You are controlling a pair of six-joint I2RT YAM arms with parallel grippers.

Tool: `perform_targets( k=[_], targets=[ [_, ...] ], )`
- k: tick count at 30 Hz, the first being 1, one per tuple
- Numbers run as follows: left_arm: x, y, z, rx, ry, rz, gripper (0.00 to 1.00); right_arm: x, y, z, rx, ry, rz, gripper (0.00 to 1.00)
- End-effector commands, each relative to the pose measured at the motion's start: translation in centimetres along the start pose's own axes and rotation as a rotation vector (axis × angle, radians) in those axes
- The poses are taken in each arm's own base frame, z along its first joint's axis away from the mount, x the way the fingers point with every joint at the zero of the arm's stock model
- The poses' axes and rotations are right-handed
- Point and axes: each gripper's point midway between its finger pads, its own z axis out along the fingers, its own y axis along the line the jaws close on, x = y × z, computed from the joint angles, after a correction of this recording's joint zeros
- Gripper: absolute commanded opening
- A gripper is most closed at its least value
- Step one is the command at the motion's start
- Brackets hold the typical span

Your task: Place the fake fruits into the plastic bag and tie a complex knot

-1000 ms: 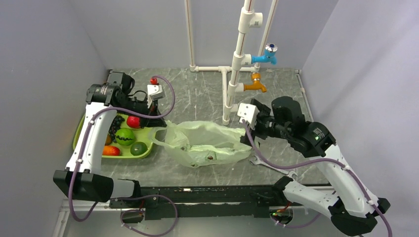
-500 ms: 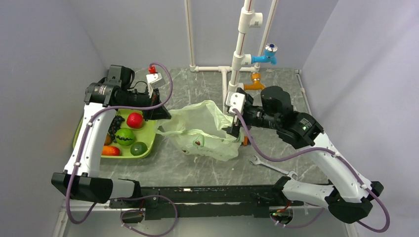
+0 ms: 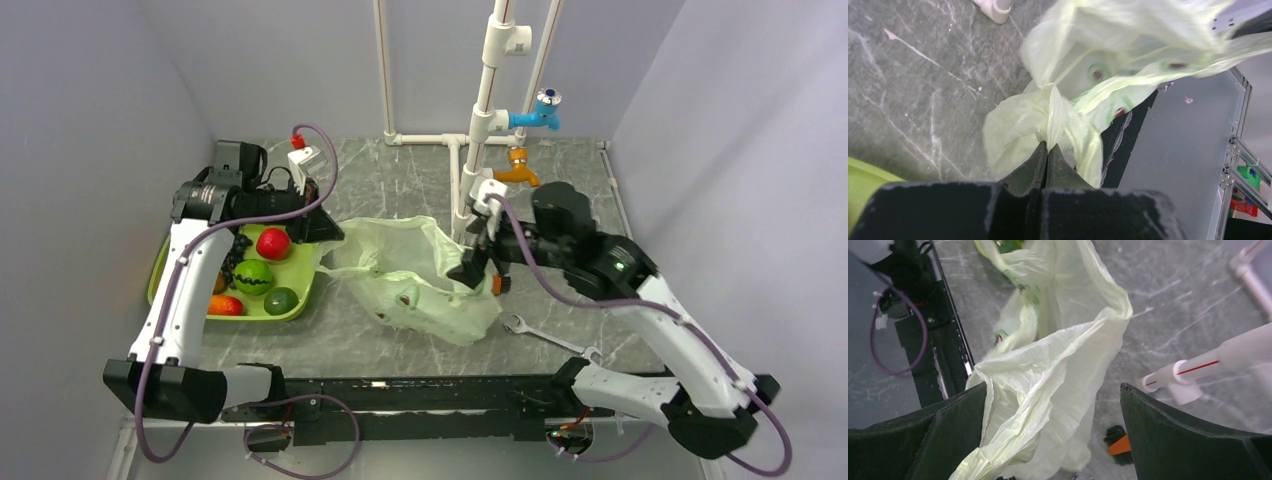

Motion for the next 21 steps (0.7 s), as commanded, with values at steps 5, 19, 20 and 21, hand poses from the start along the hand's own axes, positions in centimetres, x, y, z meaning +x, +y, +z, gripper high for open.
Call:
perform_targets(
  k=[5, 19, 20, 21],
  targets=[
    [0.1, -4.7, 0.1, 0.134, -0.092, 0.12, 0.0, 0.2, -2.2, 2.8, 0.133, -0.184, 0.193, 0.99],
    [-0.6, -2.7, -2.4, 0.15, -0.06, 0.121, 0.05, 6.1, -1.4, 3.4, -0.021, 0.14, -0.105, 0.42],
    [-0.7, -0.6, -3.2, 0.068, -0.079, 0.092, 0.1, 6.4, -1.1, 3.0, -0.033, 0.133, -0.106, 0.3],
    [-0.7, 0.7, -3.9, 0.016, -0.102, 0.105, 0.17, 6.2, -0.8, 2.6, -0.035, 0.103, -0.102, 0.1]
  ],
)
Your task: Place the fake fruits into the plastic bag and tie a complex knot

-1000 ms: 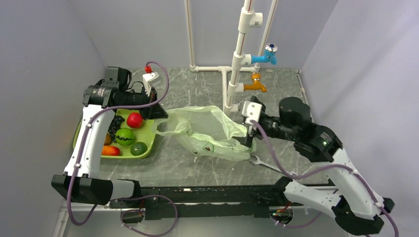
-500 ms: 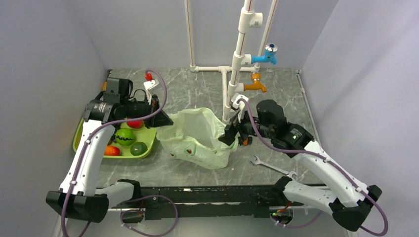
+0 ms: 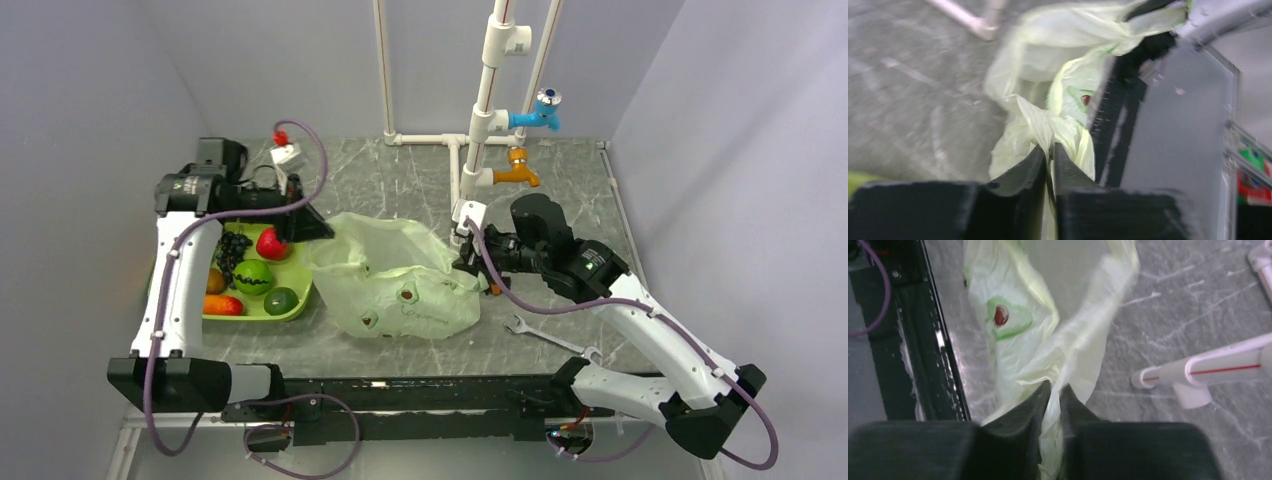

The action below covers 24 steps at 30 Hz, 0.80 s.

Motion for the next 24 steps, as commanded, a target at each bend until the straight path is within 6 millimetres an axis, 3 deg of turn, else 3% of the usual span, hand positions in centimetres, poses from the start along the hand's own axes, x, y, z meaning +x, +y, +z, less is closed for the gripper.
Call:
perform_targets(
  k=[1, 3, 5, 6, 9, 12, 16, 21, 22, 23, 24],
  targets=[
    [0.1, 3.2, -3.8, -0.173, -0.061, 0.045, 0.32, 0.7, 0.4, -1.7, 0.011, -0.016, -0.024, 0.0],
    [-0.1, 3.0, -4.1, -0.221, -0.059, 0.221, 0.59, -0.2, 1.0, -2.1, 0.012, -0.104, -0.016, 0.0],
    [-1.6, 1.7, -4.4, -0.276, -0.114, 0.407, 0.91, -0.9, 1.5, -1.9, -0.015, -0.151, -0.028, 0.0],
    [-2.5, 0.7, -4.3, -0.283, -0.145, 0.487, 0.98, -1.1, 1.4, -1.7, -0.019, -0.155, -0.028, 0.0],
    [-3.5, -3.1, -1.5, -0.18, -0.156, 0.715, 0.99, -1.6, 1.7, -1.1, -0.067, -0.167, -0.067, 0.0],
    [-3.9, -4.8, 1.8, -0.066, -0.143, 0.762, 0.99, -2.5, 2.3, -0.9, -0.107, -0.213, -0.098, 0.04],
    [-4.2, -5.7, 6.4, 0.034, -0.111, 0.801, 0.99, -3.3, 2.4, -0.6, -0.126, -0.25, -0.109, 0.06],
    [-2.1, -5.5, 11.3, 0.102, -0.071, 0.814, 0.99, -4.5, 2.7, -0.7, -0.146, -0.295, -0.128, 0.09],
    [-1.8, -5.3, 12.0, 0.097, -0.063, 0.816, 0.96, -4.7, 2.7, -0.7, -0.149, -0.3, -0.132, 0.11],
    [-1.7, -5.0, 12.7, 0.086, -0.057, 0.816, 0.86, -4.8, 2.9, -0.8, -0.156, -0.303, -0.136, 0.14],
    [-1.5, -4.7, 13.2, 0.077, -0.05, 0.806, 0.67, -4.9, 3.0, -0.9, -0.161, -0.305, -0.136, 0.17]
  ],
)
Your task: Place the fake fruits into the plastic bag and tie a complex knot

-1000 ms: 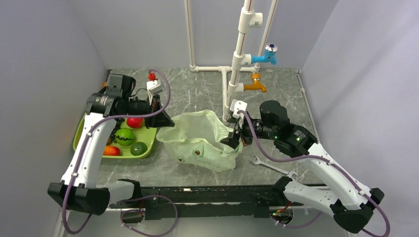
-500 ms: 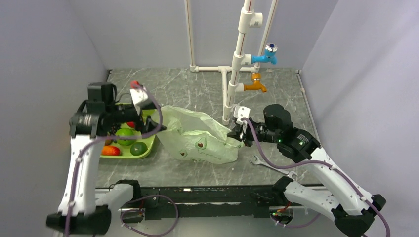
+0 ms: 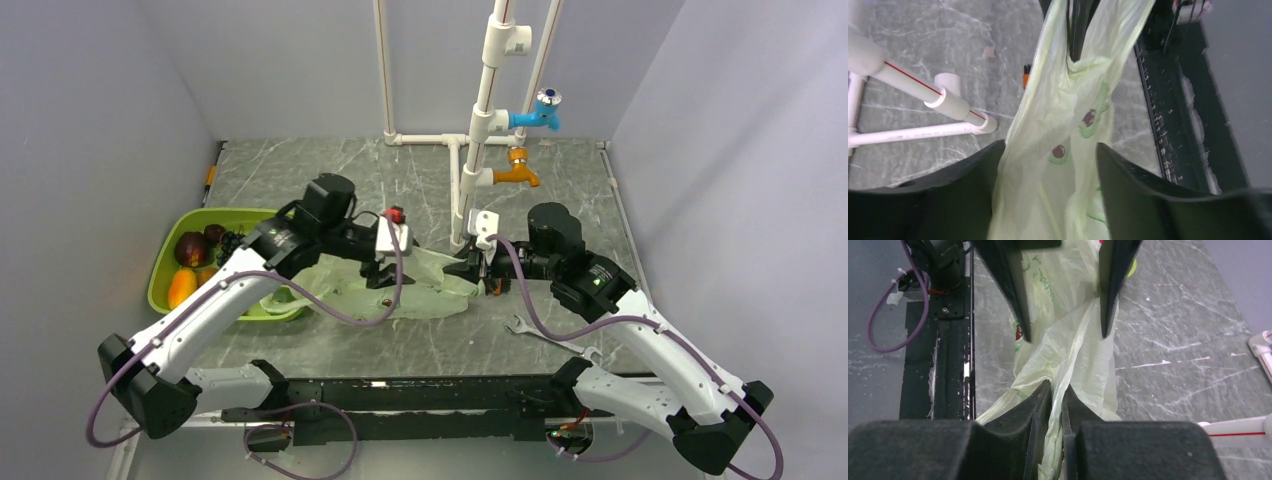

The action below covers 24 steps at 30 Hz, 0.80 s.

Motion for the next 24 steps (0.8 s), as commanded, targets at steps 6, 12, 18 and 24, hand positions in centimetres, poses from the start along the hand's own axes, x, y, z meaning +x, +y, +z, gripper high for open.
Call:
perform_targets(
  k=[6, 12, 18, 24],
  targets=[
    [1.6, 1.8, 1.6, -0.103, 0.06, -0.057, 0.0, -5.0, -0.2, -1.2, 0.047, -0.142, 0.071, 0.96],
    [4.1, 0.7, 2.2, -0.1, 0.061, -0.162, 0.0, -8.6, -0.8, -1.8, 0.081, -0.267, 0.251, 1.0],
    [2.3, 1.0, 1.5, -0.025, -0.03, -0.234, 0.0, -9.5, -3.3, -1.5, 0.179, -0.284, 0.249, 0.99],
    [-0.6, -0.1, 1.6, 0.127, -0.08, -0.248, 0.05, -5.9, -3.3, 0.8, 0.096, -0.099, 0.106, 0.94]
  ],
)
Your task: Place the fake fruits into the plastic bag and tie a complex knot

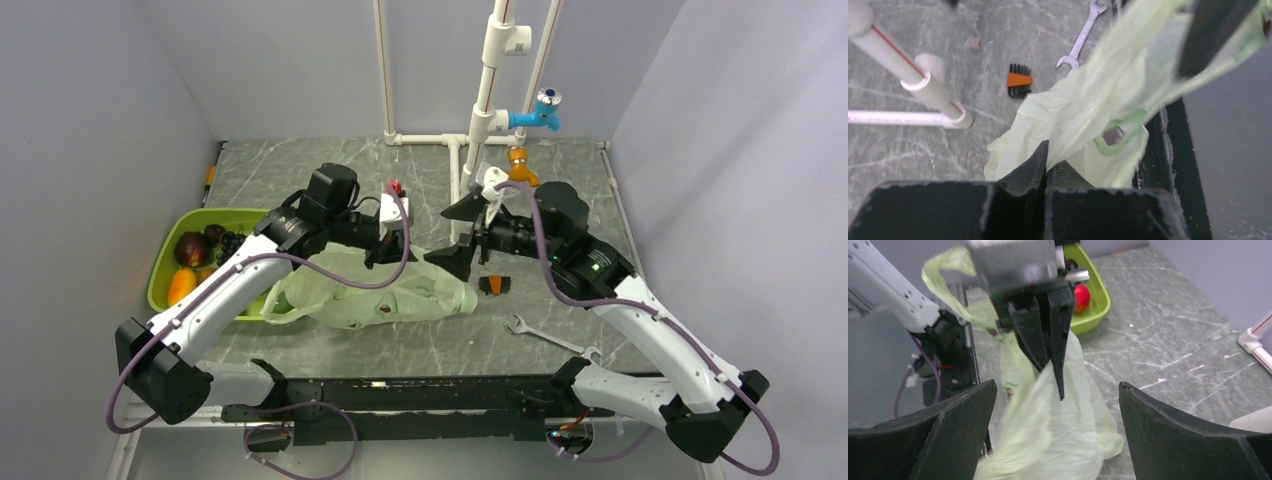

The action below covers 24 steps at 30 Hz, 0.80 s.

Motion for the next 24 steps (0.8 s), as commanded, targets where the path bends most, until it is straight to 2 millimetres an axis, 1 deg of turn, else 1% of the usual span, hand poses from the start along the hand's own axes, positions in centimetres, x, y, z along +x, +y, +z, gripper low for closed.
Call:
perform_targets(
  k=[1, 2, 3, 4, 5, 6, 8, 9, 12, 13, 14, 16, 18, 20, 21, 24],
  targets=[
    [-3.8, -2.1, -0.3, 0.142, -0.08, 0.007, 0.06, 1.2, -0.7, 0.9, -0.034, 0.087, -0.123, 0.94],
    [-4.1, -2.2, -0.4, 0.155, -0.084, 0.007, 0.07, 1.7, -0.8, 1.1, -0.037, 0.109, -0.134, 0.93],
    [-4.3, -2.3, -0.4, 0.166, -0.083, 0.017, 0.07, 2.4, -1.1, 1.2, -0.033, 0.134, -0.141, 0.9],
    [-4.4, -2.5, -0.5, 0.175, -0.081, 0.024, 0.08, 3.1, -1.4, 1.3, -0.028, 0.158, -0.146, 0.82],
    [-4.4, -2.5, -0.6, 0.174, -0.074, 0.025, 0.08, 3.8, -1.6, 1.3, -0.022, 0.181, -0.149, 0.74],
    [-4.4, -2.4, -0.8, 0.168, -0.065, 0.021, 0.09, 4.6, -1.6, 1.1, -0.025, 0.202, -0.15, 0.64],
    [-4.0, -2.3, -1.1, 0.168, -0.043, 0.013, 0.14, 5.4, -0.9, 0.7, -0.05, 0.216, -0.15, 0.48],
    [-3.8, -2.5, -1.2, 0.177, -0.026, 0.007, 0.15, 5.4, -0.4, 0.4, -0.069, 0.207, -0.146, 0.39],
    [-3.2, -2.9, -1.5, 0.198, 0.012, -0.022, 0.2, 5.0, 1.1, 0.2, -0.124, 0.164, -0.1, 0.1],
    [-3.1, -2.9, -1.6, 0.193, 0.018, -0.032, 0.24, 4.9, 1.4, 0.1, -0.132, 0.155, -0.088, 0.0],
    [-3.0, -2.9, -1.9, 0.184, 0.026, -0.042, 0.31, 4.8, 1.5, 0.1, -0.132, 0.151, -0.074, 0.0],
    [-2.8, -2.3, -3.1, 0.133, 0.043, -0.068, 0.55, 4.6, 1.4, 0.0, -0.113, 0.144, -0.058, 0.0],
    [-2.3, -1.8, -5.0, 0.059, 0.061, -0.102, 0.78, 4.6, 0.8, -0.3, -0.064, 0.143, -0.036, 0.0],
    [-0.7, -1.9, -6.4, -0.02, 0.123, -0.099, 0.96, 4.7, 0.7, -0.7, -0.042, 0.139, -0.024, 0.0],
    [0.2, -2.2, -7.0, -0.051, 0.155, -0.084, 0.99, 4.6, 0.7, -0.8, -0.03, 0.132, -0.012, 0.0],
    [3.0, -2.1, -8.5, -0.171, 0.243, -0.077, 1.0, 4.1, 1.0, -1.3, -0.019, 0.126, 0.031, 0.0]
  ],
)
